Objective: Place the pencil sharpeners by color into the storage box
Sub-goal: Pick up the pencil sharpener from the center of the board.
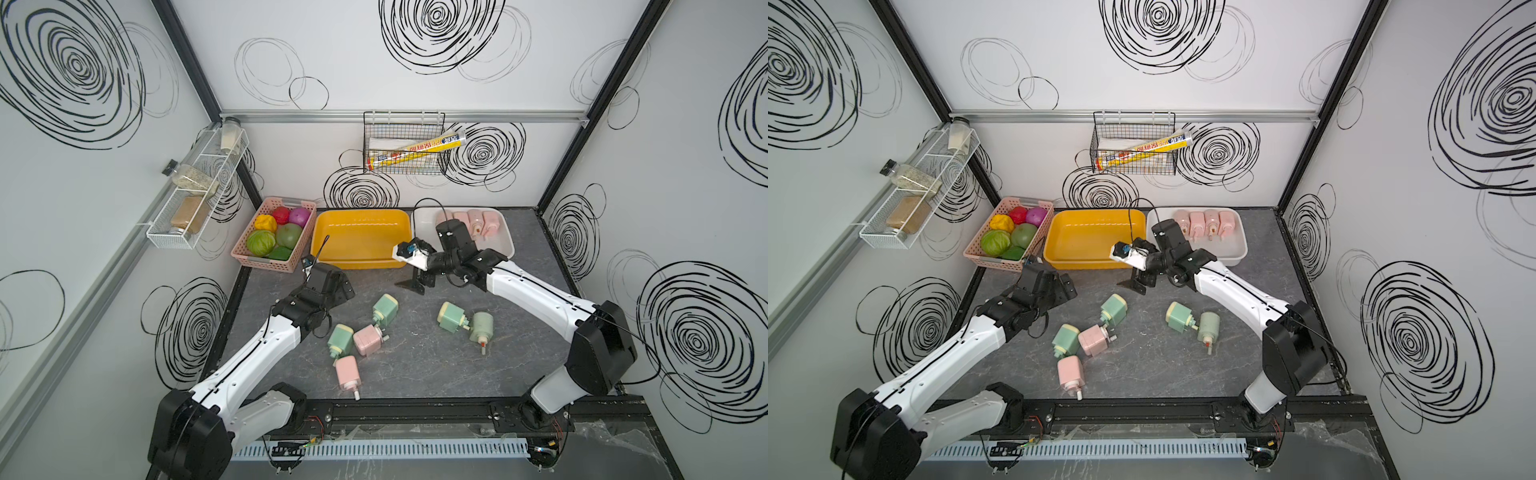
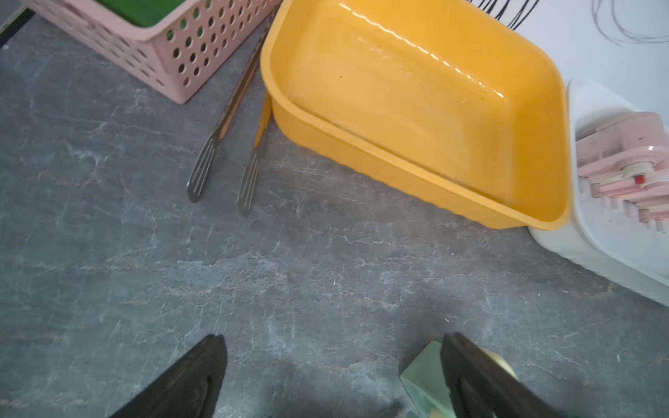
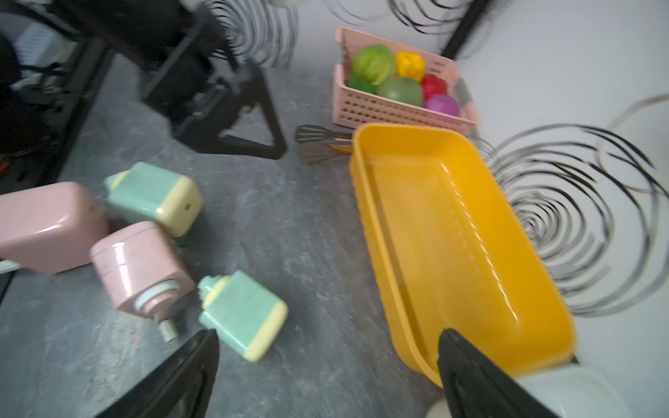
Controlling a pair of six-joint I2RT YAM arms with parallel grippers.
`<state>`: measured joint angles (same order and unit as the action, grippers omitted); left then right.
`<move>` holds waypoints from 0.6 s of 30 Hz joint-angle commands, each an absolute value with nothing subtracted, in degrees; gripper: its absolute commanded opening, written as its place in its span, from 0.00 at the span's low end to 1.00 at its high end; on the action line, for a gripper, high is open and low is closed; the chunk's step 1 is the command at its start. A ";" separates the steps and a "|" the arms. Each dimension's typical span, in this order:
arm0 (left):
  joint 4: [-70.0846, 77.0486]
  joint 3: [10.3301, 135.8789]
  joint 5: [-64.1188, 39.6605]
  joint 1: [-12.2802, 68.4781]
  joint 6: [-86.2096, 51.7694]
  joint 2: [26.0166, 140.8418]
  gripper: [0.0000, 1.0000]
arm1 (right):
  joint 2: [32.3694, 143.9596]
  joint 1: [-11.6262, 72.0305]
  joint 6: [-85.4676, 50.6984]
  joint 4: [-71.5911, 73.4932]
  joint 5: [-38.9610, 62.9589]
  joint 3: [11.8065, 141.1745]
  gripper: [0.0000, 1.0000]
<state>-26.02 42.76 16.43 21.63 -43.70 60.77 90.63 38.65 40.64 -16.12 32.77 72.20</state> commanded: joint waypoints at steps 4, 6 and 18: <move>-28.76 39.03 10.08 14.83 -48.80 55.70 0.99 | 93.25 44.06 52.46 -29.93 35.39 75.10 0.99; -30.34 37.35 12.50 13.46 -51.95 53.88 0.99 | 94.80 46.99 51.99 -31.73 32.87 75.93 1.00; -29.03 31.52 6.77 8.63 -52.54 49.33 0.99 | 106.80 58.75 50.71 -36.38 19.39 82.17 0.98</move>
<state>-30.85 33.45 9.26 9.30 -51.70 50.78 104.86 57.60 50.63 -32.99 23.20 80.16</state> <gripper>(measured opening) 0.991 0.982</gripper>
